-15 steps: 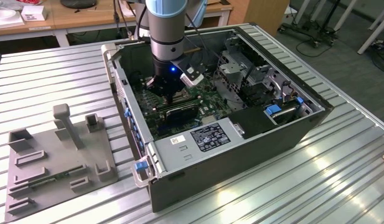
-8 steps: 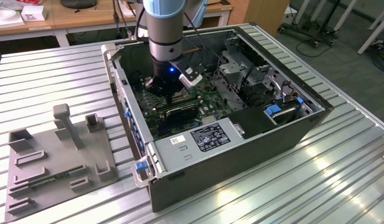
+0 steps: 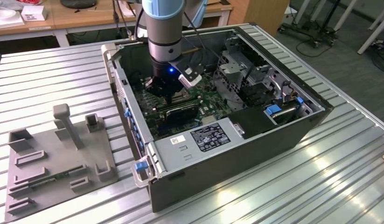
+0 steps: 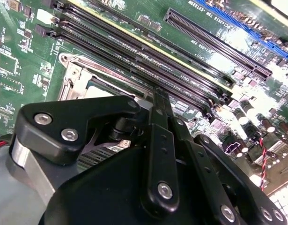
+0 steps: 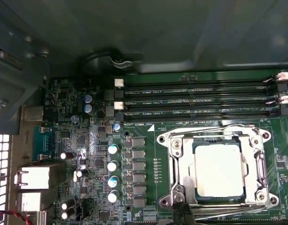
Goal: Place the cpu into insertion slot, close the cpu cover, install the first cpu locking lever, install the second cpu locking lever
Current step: 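Install the second cpu locking lever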
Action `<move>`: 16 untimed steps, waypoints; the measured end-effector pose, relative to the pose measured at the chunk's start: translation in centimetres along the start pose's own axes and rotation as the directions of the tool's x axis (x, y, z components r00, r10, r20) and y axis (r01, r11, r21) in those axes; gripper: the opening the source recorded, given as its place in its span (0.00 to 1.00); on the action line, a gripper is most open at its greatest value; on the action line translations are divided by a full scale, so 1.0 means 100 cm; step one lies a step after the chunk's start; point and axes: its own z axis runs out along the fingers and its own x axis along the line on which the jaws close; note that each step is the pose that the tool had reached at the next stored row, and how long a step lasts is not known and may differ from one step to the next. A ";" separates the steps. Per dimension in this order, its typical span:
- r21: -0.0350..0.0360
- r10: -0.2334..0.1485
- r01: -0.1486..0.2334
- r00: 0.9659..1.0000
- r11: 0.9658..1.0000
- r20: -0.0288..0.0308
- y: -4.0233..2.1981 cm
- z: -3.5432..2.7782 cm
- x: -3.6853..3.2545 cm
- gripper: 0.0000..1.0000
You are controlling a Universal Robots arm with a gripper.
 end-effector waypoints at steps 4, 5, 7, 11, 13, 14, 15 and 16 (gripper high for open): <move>-0.002 -0.001 0.001 1.000 1.000 0.013 -0.0001 0.0000 0.0037 0.10; -0.003 -0.001 0.001 1.000 1.000 0.017 -0.0001 0.0001 0.0045 0.10; -0.003 -0.001 0.001 1.000 1.000 0.020 -0.0001 0.0001 0.0049 0.10; -0.003 -0.001 0.001 1.000 1.000 0.021 -0.0001 0.0001 0.0050 0.10; -0.004 -0.001 0.001 1.000 1.000 0.025 -0.0003 0.0002 0.0066 0.10; -0.004 -0.001 0.001 1.000 1.000 0.028 -0.0003 0.0002 0.0074 0.10; -0.004 -0.001 0.001 1.000 1.000 0.031 -0.0003 0.0002 0.0079 0.10; -0.004 -0.001 0.001 0.999 1.000 0.034 -0.0003 0.0003 0.0084 0.10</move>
